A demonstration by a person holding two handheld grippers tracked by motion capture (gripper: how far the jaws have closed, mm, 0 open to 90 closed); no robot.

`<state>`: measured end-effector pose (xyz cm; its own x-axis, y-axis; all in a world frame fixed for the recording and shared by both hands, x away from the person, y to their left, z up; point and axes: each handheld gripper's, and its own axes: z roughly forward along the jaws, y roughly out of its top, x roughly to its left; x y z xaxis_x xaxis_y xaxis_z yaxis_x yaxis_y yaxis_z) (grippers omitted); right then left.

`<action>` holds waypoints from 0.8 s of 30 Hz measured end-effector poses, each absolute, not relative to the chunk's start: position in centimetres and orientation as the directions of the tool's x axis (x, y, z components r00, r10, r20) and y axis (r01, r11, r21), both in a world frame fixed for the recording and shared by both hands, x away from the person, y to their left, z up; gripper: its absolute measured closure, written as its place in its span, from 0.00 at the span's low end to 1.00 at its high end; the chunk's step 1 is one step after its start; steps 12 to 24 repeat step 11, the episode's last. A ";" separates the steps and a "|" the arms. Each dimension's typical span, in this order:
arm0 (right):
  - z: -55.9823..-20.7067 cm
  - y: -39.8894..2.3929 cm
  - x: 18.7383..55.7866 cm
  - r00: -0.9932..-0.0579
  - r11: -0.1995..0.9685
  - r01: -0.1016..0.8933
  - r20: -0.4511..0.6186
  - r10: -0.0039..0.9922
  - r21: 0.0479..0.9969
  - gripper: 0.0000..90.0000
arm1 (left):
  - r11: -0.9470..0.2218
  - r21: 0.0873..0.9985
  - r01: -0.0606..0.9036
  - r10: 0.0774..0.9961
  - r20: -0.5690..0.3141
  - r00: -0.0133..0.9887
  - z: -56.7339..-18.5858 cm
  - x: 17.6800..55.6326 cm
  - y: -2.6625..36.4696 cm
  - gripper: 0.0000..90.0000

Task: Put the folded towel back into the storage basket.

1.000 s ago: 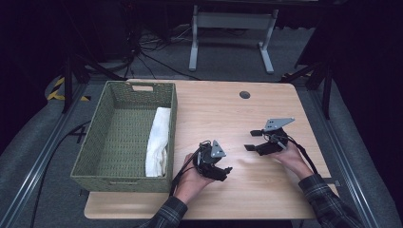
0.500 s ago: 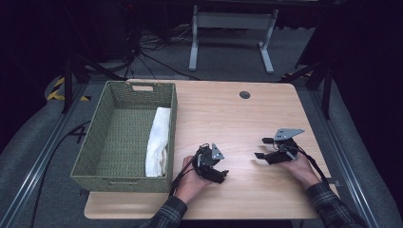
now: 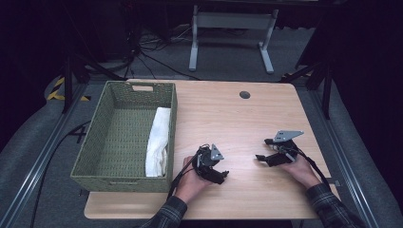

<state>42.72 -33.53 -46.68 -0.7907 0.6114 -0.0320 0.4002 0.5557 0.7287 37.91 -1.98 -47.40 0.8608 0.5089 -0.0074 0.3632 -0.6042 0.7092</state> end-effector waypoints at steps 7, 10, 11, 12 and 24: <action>-46.7 -33.5 42.8 -0.788 0.556 0.402 -0.035 0.615 0.727 0.17 | -0.606 0.707 0.364 0.506 -0.010 0.862 -47.4 37.9 -2.0 0.15; -46.7 -33.5 42.8 -0.787 0.556 0.403 -0.035 0.616 0.727 0.17 | -0.606 0.708 0.364 0.506 -0.011 0.862 -47.4 37.9 -2.0 0.15; -46.7 -33.5 42.8 -0.787 0.556 0.403 -0.035 0.616 0.727 0.17 | -0.606 0.708 0.364 0.506 -0.011 0.862 -47.4 37.9 -2.0 0.15; -46.7 -33.5 42.8 -0.787 0.556 0.403 -0.035 0.616 0.727 0.17 | -0.606 0.708 0.364 0.506 -0.011 0.862 -47.4 37.9 -2.0 0.15; -46.7 -33.5 42.8 -0.787 0.556 0.403 -0.035 0.616 0.727 0.17 | -0.606 0.708 0.364 0.506 -0.011 0.862 -47.4 37.9 -2.0 0.15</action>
